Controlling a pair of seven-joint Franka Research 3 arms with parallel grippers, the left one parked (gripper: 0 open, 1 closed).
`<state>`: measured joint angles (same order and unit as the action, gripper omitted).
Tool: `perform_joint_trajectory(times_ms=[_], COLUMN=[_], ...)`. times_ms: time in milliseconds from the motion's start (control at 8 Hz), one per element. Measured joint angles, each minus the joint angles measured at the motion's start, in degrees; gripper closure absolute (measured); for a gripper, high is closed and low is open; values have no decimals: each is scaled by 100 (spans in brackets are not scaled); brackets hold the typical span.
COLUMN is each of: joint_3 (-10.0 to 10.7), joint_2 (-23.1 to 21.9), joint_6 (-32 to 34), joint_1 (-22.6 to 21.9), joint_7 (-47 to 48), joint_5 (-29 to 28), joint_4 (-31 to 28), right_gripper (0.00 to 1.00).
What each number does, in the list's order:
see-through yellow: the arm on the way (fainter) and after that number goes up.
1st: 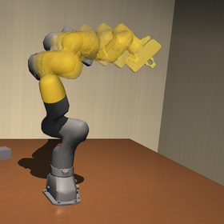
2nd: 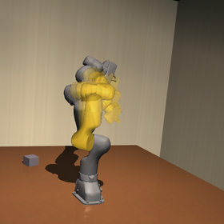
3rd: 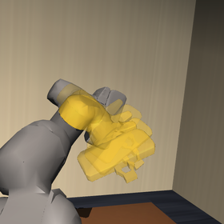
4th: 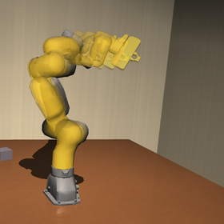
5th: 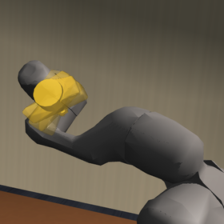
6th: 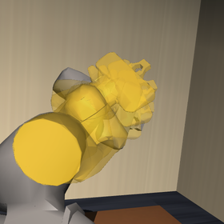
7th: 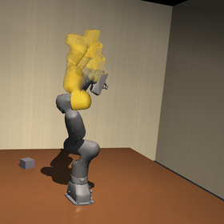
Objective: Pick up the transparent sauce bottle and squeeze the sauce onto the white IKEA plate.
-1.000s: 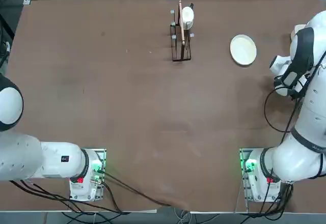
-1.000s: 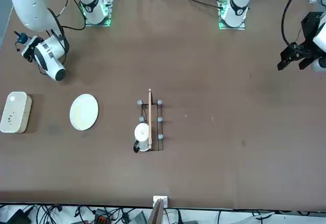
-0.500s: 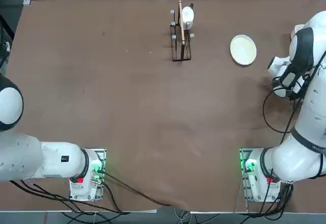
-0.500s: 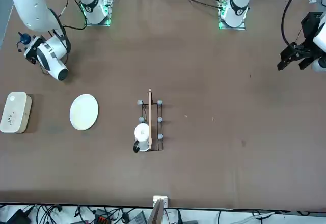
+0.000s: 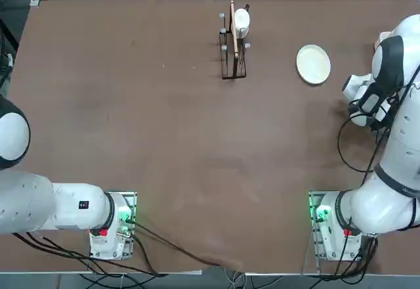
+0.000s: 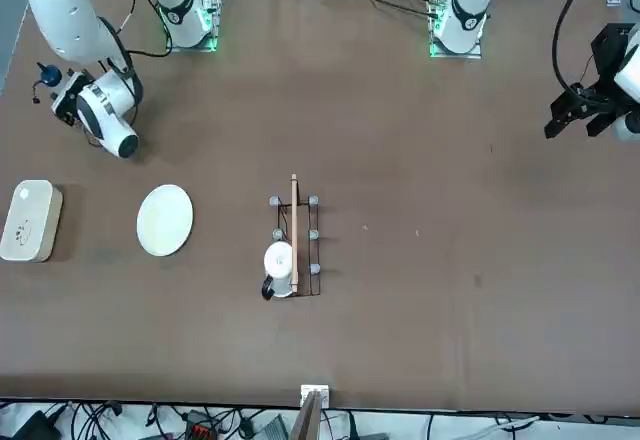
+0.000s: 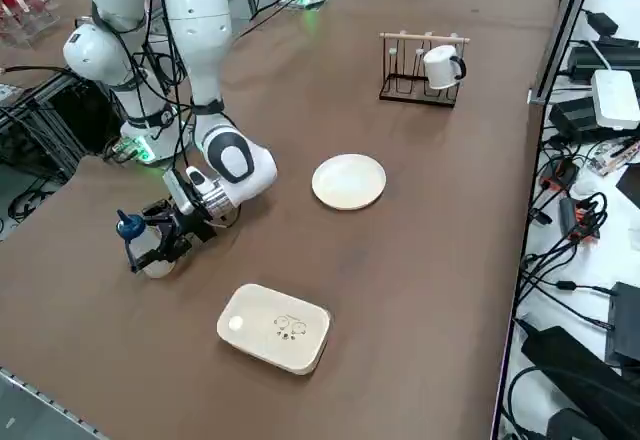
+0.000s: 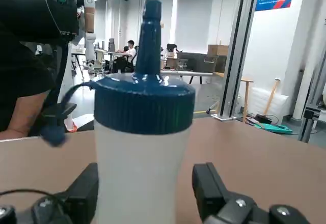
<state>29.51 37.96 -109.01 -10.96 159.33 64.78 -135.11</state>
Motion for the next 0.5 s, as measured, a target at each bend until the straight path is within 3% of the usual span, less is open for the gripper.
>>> perform_joint_trajectory(times_ms=[500], joint_3=[-13], joint_2=[-20], joint_6=[86], joint_1=[-229], joint_7=[22], joint_5=[-75], joint_4=[3], right_gripper=[0])
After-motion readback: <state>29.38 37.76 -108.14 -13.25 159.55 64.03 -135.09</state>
